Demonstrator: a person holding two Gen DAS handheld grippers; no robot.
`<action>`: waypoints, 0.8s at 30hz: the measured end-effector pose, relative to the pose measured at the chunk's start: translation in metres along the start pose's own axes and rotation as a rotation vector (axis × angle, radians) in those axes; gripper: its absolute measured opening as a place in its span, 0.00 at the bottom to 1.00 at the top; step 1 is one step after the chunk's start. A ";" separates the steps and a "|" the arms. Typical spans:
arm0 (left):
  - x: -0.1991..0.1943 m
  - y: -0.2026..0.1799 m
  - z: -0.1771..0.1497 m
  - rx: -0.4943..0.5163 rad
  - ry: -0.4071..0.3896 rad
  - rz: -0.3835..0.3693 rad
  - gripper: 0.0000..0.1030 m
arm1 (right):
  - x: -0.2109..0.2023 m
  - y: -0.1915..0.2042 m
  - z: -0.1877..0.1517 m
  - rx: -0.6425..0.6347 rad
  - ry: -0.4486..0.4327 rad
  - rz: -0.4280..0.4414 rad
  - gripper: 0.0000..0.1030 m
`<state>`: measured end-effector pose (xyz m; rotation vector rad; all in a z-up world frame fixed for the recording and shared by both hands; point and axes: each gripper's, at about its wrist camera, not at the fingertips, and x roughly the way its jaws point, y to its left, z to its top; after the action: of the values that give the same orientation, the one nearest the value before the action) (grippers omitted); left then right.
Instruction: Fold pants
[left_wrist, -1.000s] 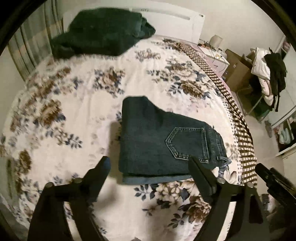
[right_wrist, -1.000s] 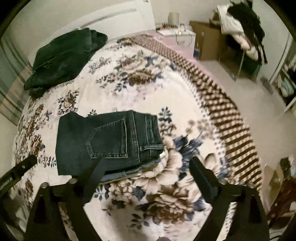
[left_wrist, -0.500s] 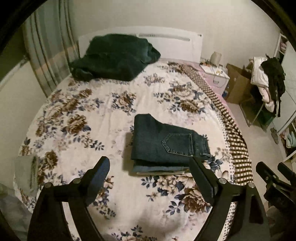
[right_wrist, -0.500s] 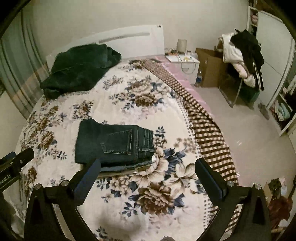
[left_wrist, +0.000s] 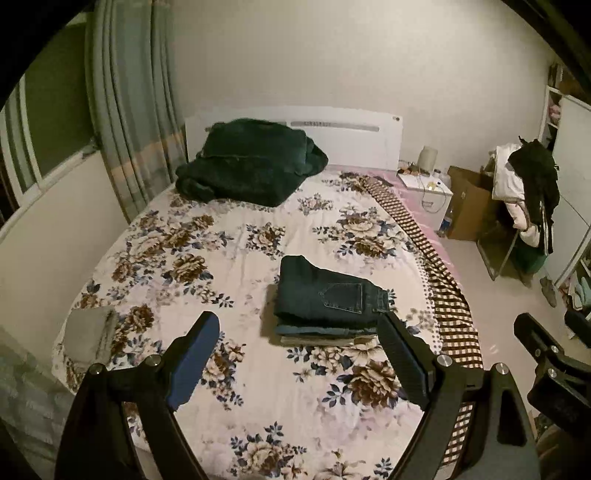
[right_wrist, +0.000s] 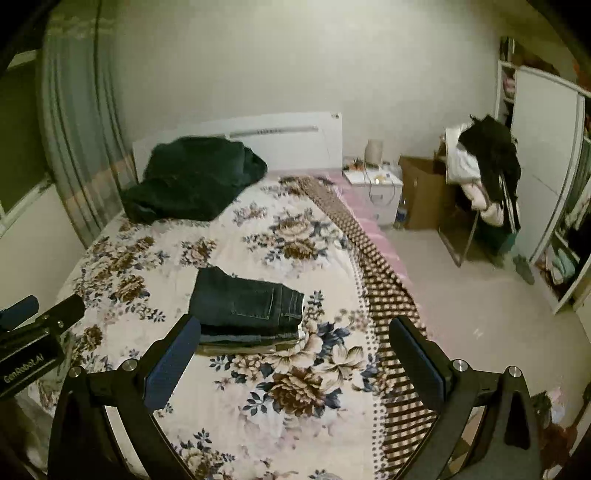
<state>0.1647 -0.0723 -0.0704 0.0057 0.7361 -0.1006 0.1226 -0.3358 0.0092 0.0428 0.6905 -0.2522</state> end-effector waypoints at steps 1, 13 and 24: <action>-0.011 -0.001 -0.003 0.000 -0.008 0.005 0.85 | -0.012 0.000 -0.001 -0.007 -0.008 0.003 1.00; -0.089 0.005 -0.030 -0.028 -0.043 0.014 0.85 | -0.133 -0.003 -0.010 -0.024 -0.082 0.022 1.00; -0.109 0.018 -0.037 -0.030 -0.051 0.006 0.85 | -0.156 0.008 -0.006 -0.016 -0.082 0.024 1.00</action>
<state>0.0614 -0.0435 -0.0251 -0.0228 0.6867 -0.0835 0.0051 -0.2932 0.1035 0.0259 0.6104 -0.2242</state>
